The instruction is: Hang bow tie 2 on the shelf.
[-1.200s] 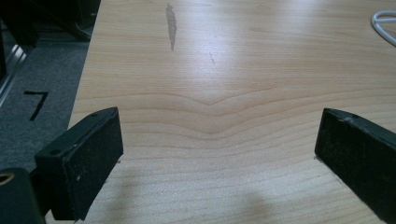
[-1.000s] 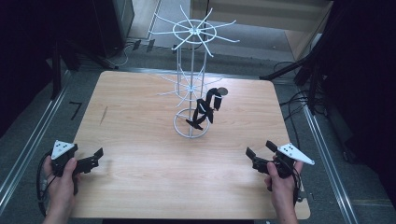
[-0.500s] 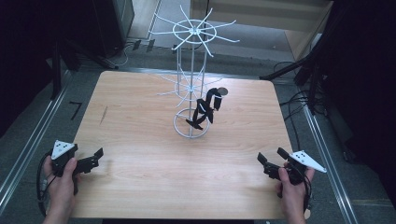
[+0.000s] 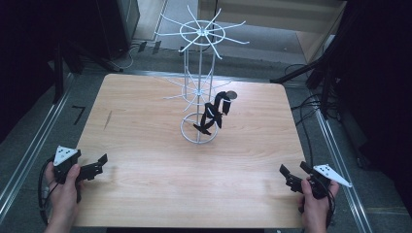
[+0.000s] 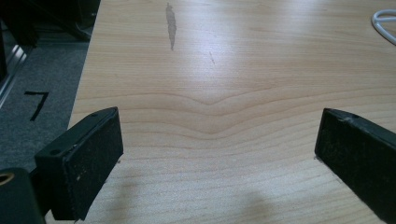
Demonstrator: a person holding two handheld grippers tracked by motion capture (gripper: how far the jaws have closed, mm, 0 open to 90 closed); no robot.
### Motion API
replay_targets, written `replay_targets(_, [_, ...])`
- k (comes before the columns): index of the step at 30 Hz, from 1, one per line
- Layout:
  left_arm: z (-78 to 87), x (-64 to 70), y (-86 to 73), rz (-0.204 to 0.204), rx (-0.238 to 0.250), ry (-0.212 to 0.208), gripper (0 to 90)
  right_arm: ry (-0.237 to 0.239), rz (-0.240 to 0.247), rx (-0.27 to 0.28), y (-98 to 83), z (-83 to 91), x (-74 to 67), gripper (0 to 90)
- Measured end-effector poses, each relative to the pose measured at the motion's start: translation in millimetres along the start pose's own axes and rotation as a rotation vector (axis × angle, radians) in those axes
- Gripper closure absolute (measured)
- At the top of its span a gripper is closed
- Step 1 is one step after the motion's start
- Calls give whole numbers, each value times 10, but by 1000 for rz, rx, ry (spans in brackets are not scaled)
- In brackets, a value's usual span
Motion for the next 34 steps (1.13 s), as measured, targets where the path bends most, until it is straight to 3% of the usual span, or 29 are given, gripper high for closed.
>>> replay_targets(18, [3,-3,2,5,2,-1,14,-73,-44,-16,-175,249,414,77])
replay_targets(23, [5,-5,2,4,3,0,14,-66,-81,-10,-186,270,459,78])
replay_targets(34, [8,-10,4,7,7,0,14,-77,-14,-42,-209,235,410,81])
Point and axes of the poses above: each handheld gripper's, and its own axes: z roughly backward along the jaws, y roughly out of its top, x roughly to its right, the point moved 10 cm from there along -z, roughly forward along the jaws, and after that the axes turned 1 degree about -x, right-handed, at the moved point
